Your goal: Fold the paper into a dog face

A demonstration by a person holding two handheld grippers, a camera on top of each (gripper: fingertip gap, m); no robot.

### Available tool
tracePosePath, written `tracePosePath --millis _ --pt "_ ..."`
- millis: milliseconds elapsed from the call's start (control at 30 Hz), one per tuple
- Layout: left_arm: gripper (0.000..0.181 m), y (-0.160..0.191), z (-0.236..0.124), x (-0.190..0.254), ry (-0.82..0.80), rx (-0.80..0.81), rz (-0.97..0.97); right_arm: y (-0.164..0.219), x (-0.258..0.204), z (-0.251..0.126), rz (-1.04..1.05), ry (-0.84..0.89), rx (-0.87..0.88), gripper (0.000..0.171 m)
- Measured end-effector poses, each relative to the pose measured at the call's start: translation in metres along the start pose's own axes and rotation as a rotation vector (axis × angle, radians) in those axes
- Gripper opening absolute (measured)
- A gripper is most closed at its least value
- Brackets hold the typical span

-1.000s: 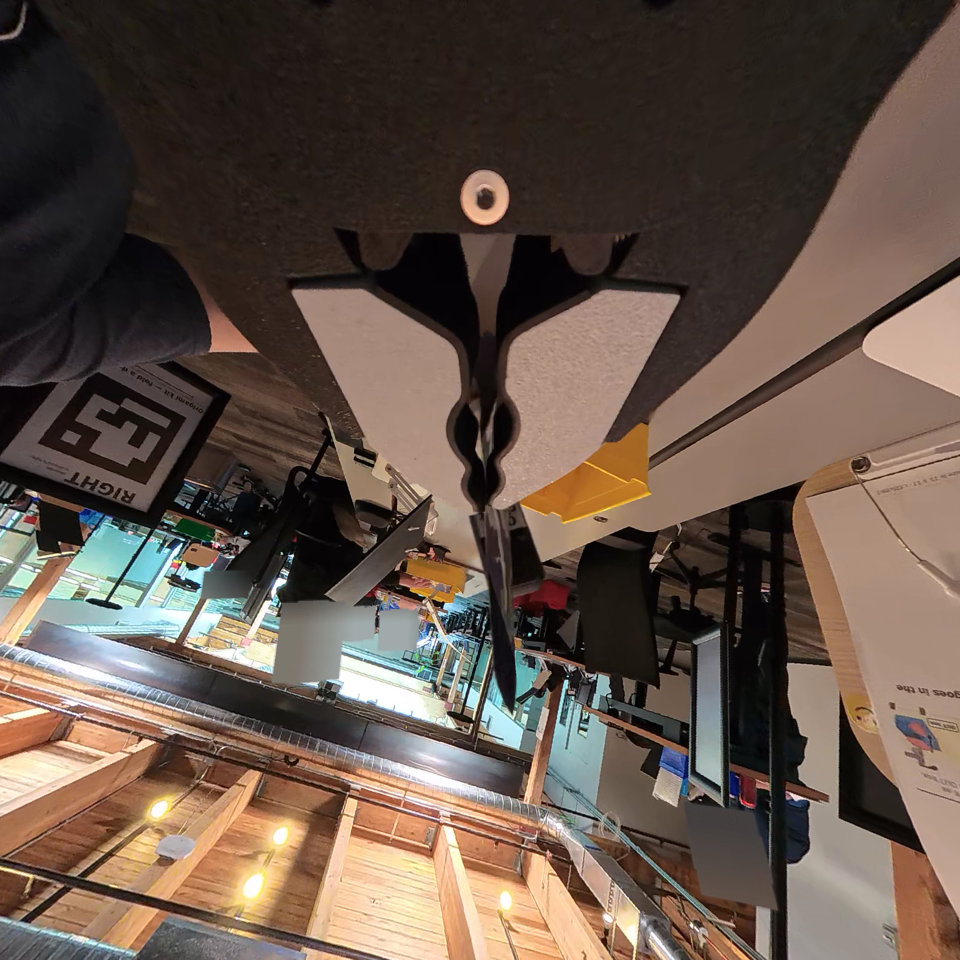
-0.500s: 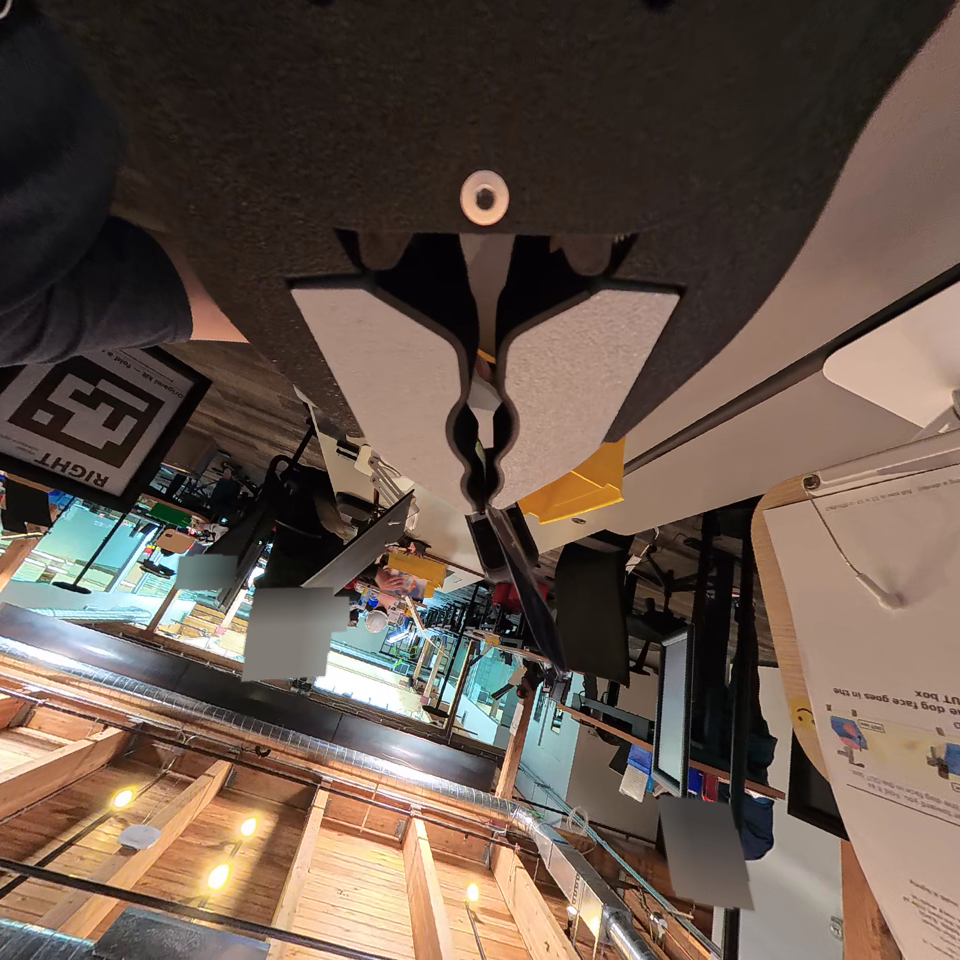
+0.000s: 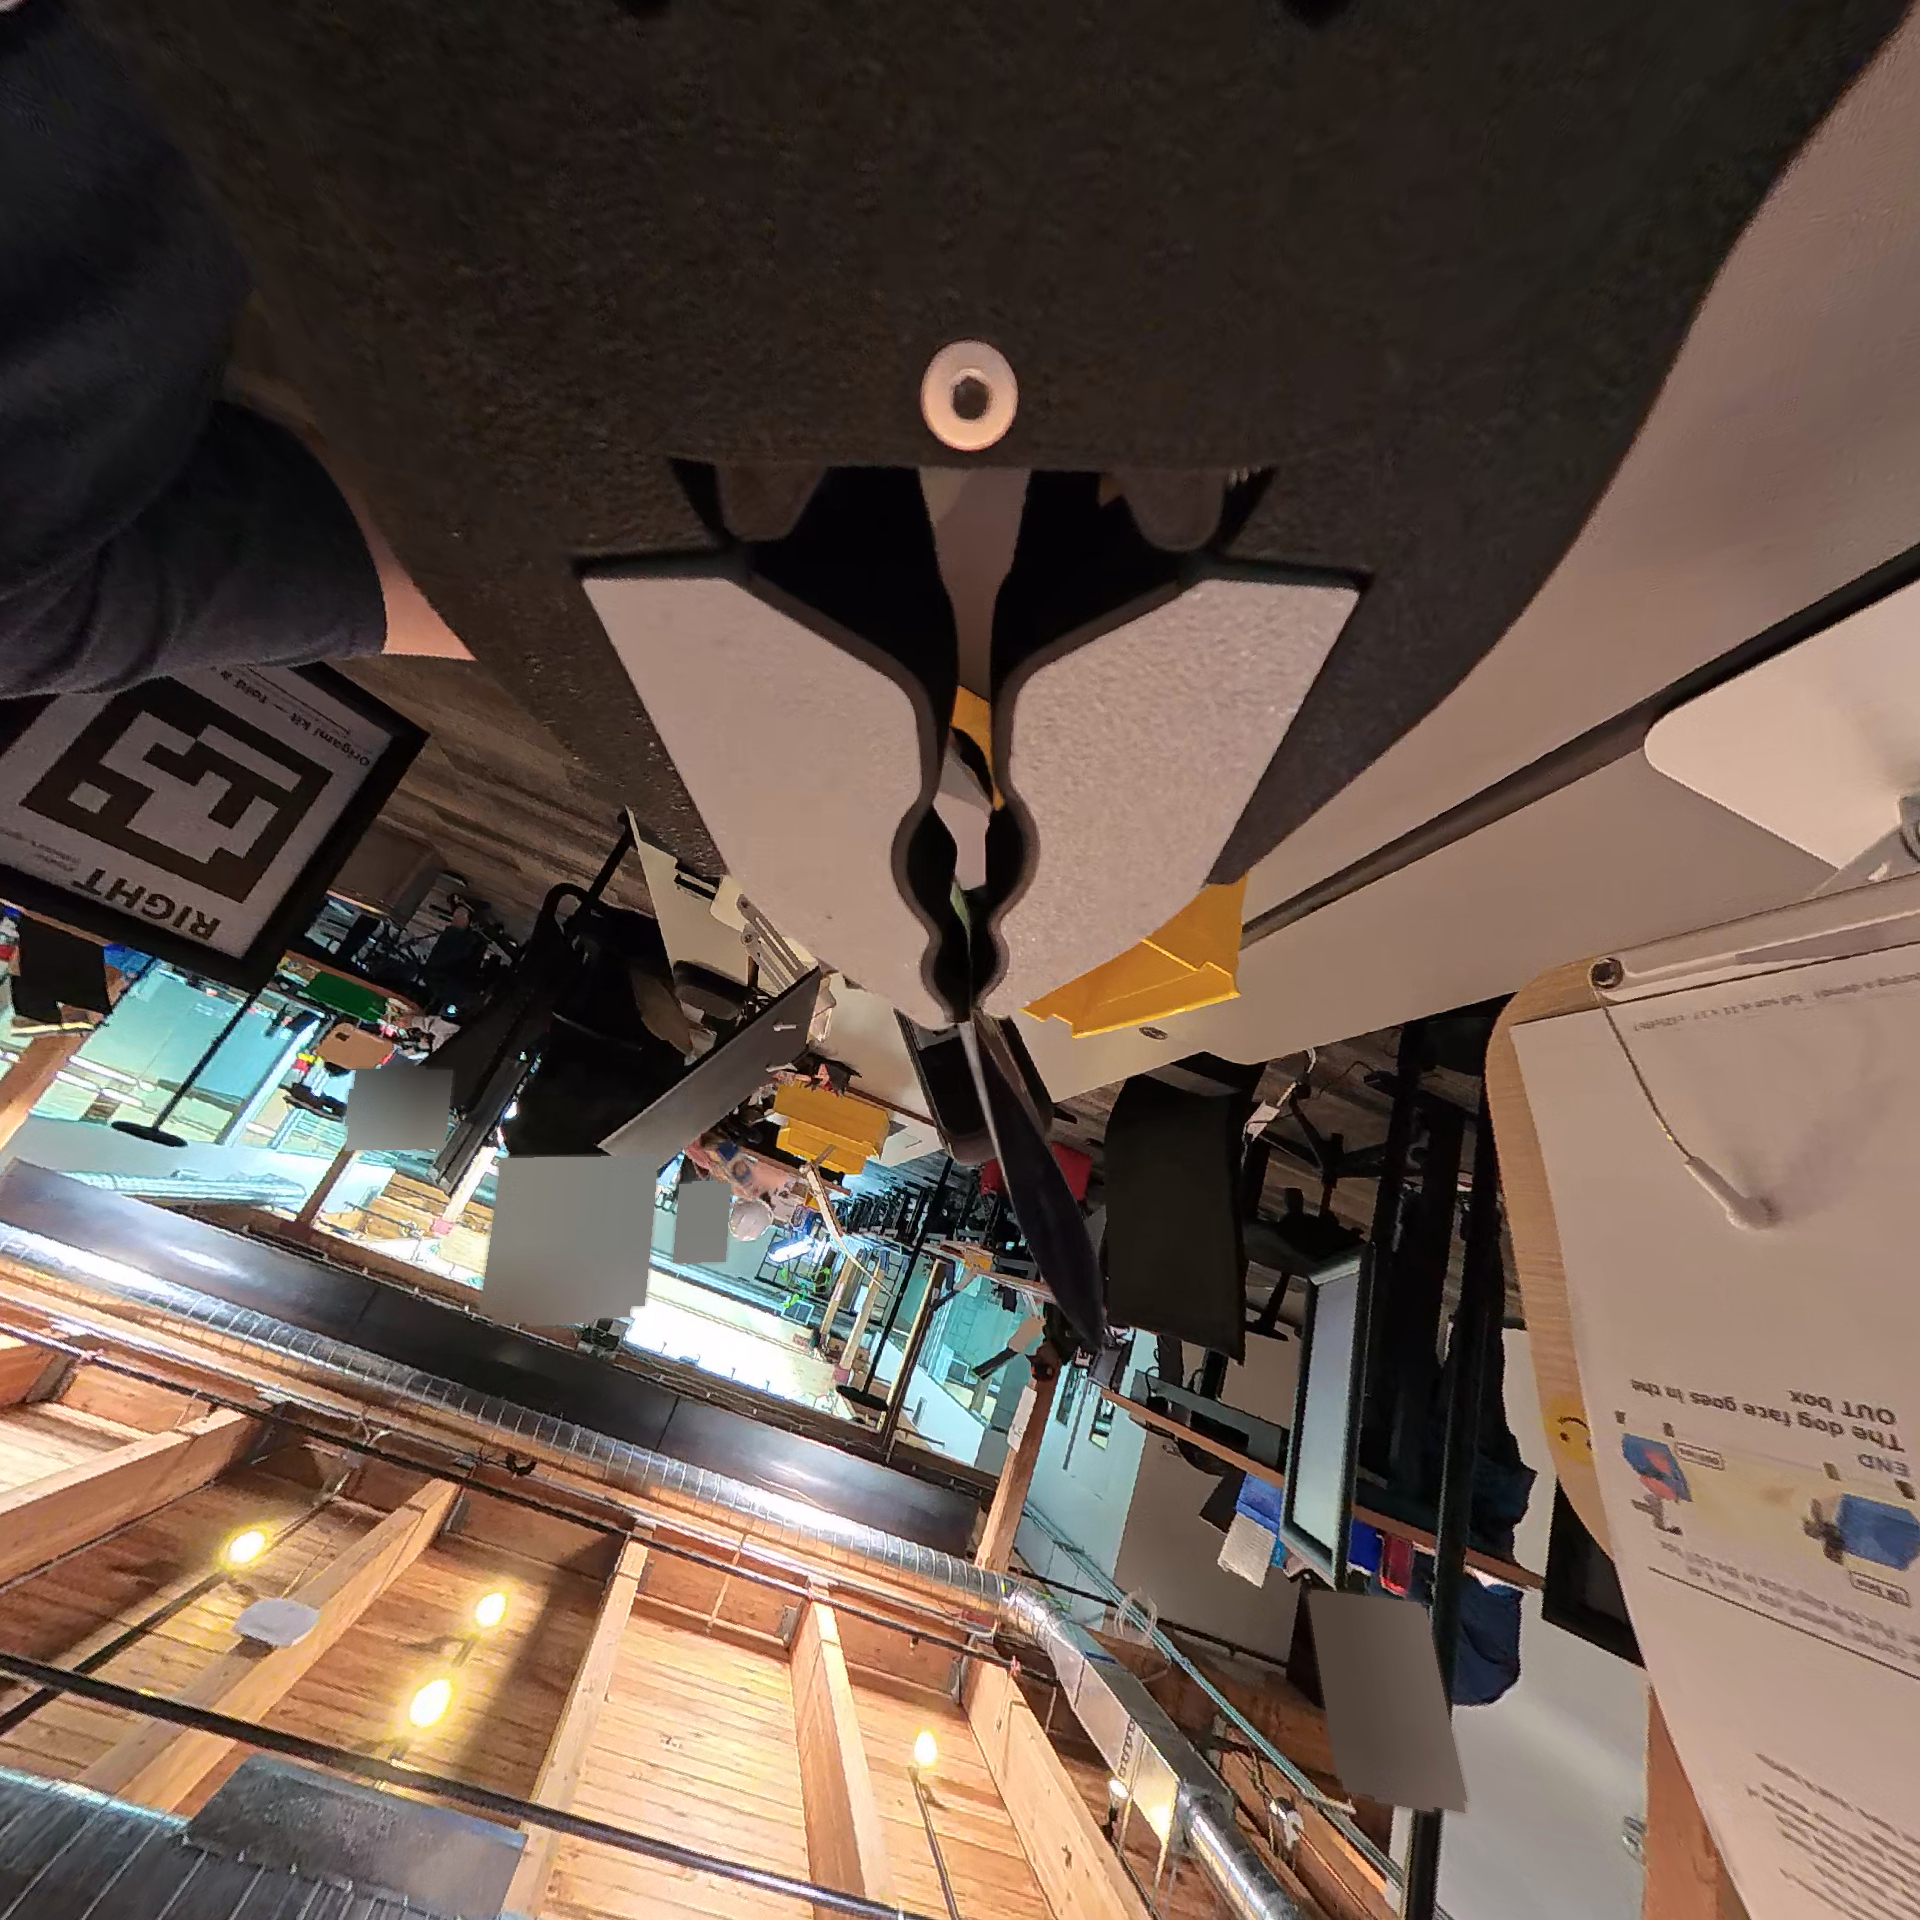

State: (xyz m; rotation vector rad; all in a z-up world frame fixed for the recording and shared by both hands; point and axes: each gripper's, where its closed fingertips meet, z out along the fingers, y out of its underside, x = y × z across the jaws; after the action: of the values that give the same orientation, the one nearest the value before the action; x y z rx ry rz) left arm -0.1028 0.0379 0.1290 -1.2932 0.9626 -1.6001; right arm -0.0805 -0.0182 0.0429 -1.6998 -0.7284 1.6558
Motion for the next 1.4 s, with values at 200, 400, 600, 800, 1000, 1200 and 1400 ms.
tracePosePath --millis 200,400,600,800,1000,1200,1400 --pt "0.0 -0.002 0.0 0.001 -0.004 0.005 0.014 0.011 -0.001 -0.002 0.037 -0.011 -0.068 0.002" --pt "0.0 -0.002 0.005 0.005 0.006 0.031 0.012 0.042 -0.002 -0.013 0.054 0.034 -0.268 0.001" --pt "0.0 -0.012 -0.006 0.007 0.032 0.071 -0.003 0.015 -0.006 -0.014 0.019 -0.003 -0.124 0.007" --pt "0.0 -0.01 -0.001 0.016 0.082 0.06 -0.008 -0.041 0.014 -0.033 -0.194 0.186 0.244 0.051" --pt "0.0 -0.005 0.006 0.019 0.109 0.056 -0.029 -0.017 -0.002 0.002 -0.102 -0.071 0.13 0.007" --pt "0.0 -0.014 -0.004 0.008 0.047 0.088 -0.016 -0.015 -0.008 0.008 -0.039 -0.152 0.147 0.001" --pt "0.0 -0.02 -0.015 0.001 0.014 0.102 -0.012 -0.008 -0.005 0.012 -0.061 -0.09 0.086 0.001"
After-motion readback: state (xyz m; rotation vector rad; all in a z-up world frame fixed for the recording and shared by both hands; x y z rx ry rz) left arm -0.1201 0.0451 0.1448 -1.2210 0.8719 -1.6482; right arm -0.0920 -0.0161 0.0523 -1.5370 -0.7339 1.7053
